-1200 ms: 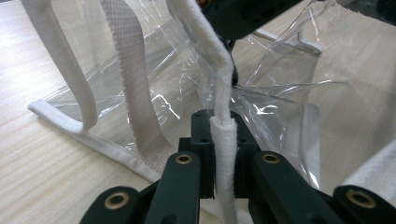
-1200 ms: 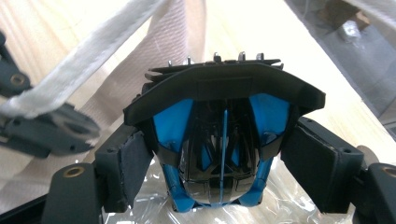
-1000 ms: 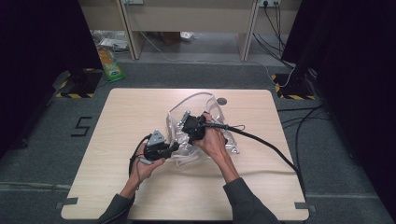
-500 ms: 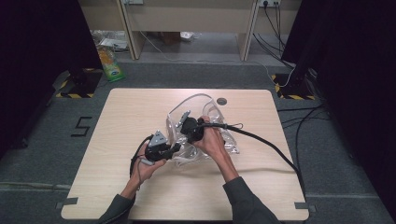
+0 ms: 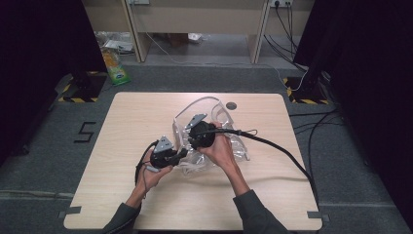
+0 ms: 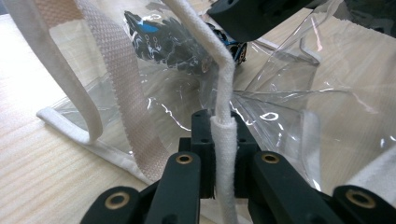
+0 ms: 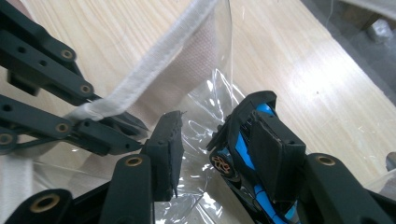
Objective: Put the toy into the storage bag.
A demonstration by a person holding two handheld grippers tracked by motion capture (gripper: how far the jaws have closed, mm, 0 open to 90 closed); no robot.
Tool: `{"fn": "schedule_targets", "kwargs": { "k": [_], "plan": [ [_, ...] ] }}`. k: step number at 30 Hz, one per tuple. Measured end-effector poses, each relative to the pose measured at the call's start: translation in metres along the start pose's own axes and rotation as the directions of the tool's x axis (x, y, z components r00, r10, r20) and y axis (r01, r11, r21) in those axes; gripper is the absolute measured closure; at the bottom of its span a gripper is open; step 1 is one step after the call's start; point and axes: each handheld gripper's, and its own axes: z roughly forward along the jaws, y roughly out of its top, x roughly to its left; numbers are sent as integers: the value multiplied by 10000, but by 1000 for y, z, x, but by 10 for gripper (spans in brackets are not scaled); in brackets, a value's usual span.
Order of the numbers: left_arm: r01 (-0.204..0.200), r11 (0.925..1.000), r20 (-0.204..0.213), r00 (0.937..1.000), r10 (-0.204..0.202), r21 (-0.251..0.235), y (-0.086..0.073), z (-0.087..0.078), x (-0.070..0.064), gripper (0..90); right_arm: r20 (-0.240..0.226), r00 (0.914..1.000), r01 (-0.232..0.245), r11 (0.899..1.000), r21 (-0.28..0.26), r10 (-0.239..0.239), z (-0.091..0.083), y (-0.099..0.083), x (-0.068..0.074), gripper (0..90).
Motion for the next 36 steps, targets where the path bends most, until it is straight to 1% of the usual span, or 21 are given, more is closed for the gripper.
{"fn": "schedule_targets", "kwargs": {
  "k": [1, 2, 5, 7, 8, 10, 11, 12, 13, 16, 19, 23, 24, 26, 27, 28, 31, 32, 33, 34, 36],
  "plan": [
    [-22, 10000, -1, 10000, 22, 21, 0, 0, 0, 844, 33, 9999, -114, 9999, 69, 114, -1, -1, 1, 525],
    [-16, 10000, -15, 10000, 16, 3, 0, -1, 0, 844, 84, 10000, -42, 10000, 25, 41, -2, -1, 1, 523],
    [12, 10000, -44, 10000, -12, -69, 1, -1, 0, 843, 62, 9999, -91, 9999, -54, 91, -6, -3, 4, 513],
    [-30, 9999, -51, 10000, 30, -104, 3, -3, 0, 843, 131, 9997, -179, 9991, -387, 184, -14, -5, 4, 505],
    [-24, 9999, -55, 10000, 23, -135, 3, -3, -1, 843, 98, 9993, -368, 9975, -599, 374, -18, -6, 3, 502],
    [-11, 9998, -79, 10000, 9, -188, 4, -4, -1, 843, -108, 9955, -947, 9892, -1122, 941, -27, -11, -1, 489],
    [-11, 9998, -79, 10000, 9, -188, 4, -4, -1, 842, -108, 9955, -947, 9892, -1122, 941, -27, -11, -1, 489],
    [22, 9997, -105, 9999, -25, -250, 6, -4, 0, 843, -174, 9921, -1257, 9817, -1433, 1245, -36, -16, -8, 464],
    [15, 9996, -117, 9999, -18, -284, 6, -4, 0, 843, -156, 9903, -1389, 9785, -1526, 1381, -41, -19, -10, 449],
    [-70, 9994, -176, 9998, 65, -333, 11, -6, -3, 842, 101, 9857, -1629, 9664, -1988, 1682, -59, -23, -15, 414],
    [-61, 9992, -181, 9998, 54, -400, 14, -7, -2, 841, 172, 9828, -1741, 9528, -2486, 1841, -78, -24, -18, 393],
    [60, 9985, -193, 9998, -71, -548, 18, -10, 0, 840, 392, 9758, -1957, 9396, -2807, 2150, -97, -29, -24, 369],
    [46, 9984, -207, 9998, -58, -564, 19, -11, 1, 840, 331, 9732, -2082, 9338, -2911, 2274, -101, -32, -26, 366],
    [-31, 9982, -240, 9997, 16, -603, 23, -13, 1, 840, 122, 9625, -2531, 9139, -3172, 2708, -107, -42, -32, 363],
    [-14, 9979, -251, 9997, -2, -651, 25, -14, 2, 840, 61, 9576, -2709, 9069, -3228, 2882, -109, -48, -36, 356],
    [9, 9976, -253, 9997, -26, -686, 27, -15, 3, 840, 13, 9515, -2898, 8974, -3326, 3077, -111, -54, -40, 353],
    [-21, 9974, -306, 9995, -1, -727, 32, -17, 5, 840, -158, 9367, -3316, 8717, -3608, 3498, -119, -73, -49, 338],
    [6, 9971, -311, 9995, -29, -756, 33, -16, 5, 839, -213, 9317, -3451, 8650, -3643, 3627, -121, -79, -52, 336],
    [-11, 9971, -328, 9995, -14, -759, 35, -16, 5, 840, -257, 9283, -3538, 8604, -3669, 3708, -123, -84, -54, 331],
    [-21, 9971, -326, 9995, -4, -765, 36, -16, 4, 840, -217, 9268, -3554, 8567, -3738, 3750, -126, -89, -56, 331],
    [26, 9963, -332, 9994, -55, -861, 40, -17, 6, 839, -347, 9167, -3785, 8370, -3952, 3981, -132, -98, -59, 324]
  ]
}}
